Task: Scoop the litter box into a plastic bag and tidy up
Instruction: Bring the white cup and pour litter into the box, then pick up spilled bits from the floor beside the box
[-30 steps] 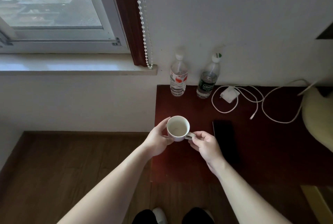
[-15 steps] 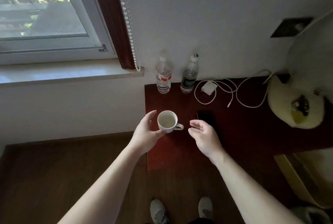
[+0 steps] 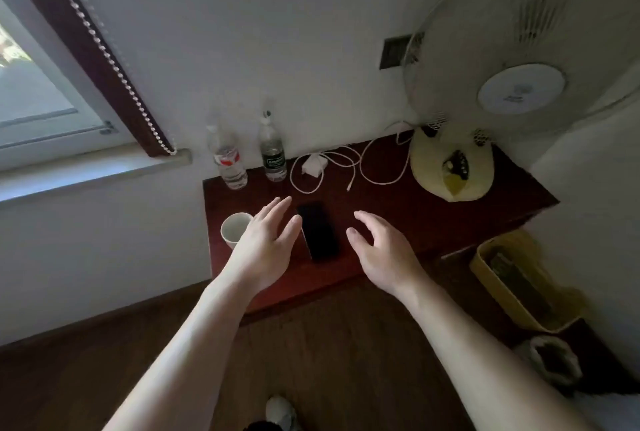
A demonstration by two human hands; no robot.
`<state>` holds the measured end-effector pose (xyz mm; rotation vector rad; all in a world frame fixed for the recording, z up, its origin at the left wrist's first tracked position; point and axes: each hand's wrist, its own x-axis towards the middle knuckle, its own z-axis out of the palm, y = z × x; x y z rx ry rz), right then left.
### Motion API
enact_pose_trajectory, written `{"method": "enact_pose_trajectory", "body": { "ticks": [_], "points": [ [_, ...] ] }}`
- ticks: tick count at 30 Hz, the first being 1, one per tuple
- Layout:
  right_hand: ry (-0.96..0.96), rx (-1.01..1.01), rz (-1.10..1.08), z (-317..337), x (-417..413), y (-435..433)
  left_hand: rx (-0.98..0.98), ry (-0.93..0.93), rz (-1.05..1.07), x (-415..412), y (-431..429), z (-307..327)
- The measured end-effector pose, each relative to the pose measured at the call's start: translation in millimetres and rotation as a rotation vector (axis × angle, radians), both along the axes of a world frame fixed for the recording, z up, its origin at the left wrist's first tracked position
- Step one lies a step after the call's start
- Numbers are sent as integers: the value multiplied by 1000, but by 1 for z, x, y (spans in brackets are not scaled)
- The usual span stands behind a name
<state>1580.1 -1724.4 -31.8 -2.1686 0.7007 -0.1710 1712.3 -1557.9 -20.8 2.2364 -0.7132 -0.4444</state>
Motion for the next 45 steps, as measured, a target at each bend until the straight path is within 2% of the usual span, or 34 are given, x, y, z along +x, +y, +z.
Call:
{"method": "enact_pose_trajectory", "body": {
  "ticks": [5, 11, 17, 24, 32, 39, 45],
  "points": [
    [94, -91, -93, 12, -85, -58, 99, -89, -161, -64, -73, 10],
    [168, -134, -261, 25, -187, -116, 172, -100, -423, -137, -160, 20],
    [281, -288, -435, 30, -274, -146, 197, -115, -686, -198, -242, 26],
    [407, -265, -671, 18, -346, -178, 224, -178, -987, -259, -330, 15],
    [448, -151, -941, 10, -384, -219, 276, -236, -1291, -298, -428, -12],
    [458, -12, -976, -28, -407, -248, 375, -229, -1397, -331, -485, -42],
    [501, -2, -892, -82, -442, -310, 460, -263, -1313, -357, -535, -91]
  ]
}}
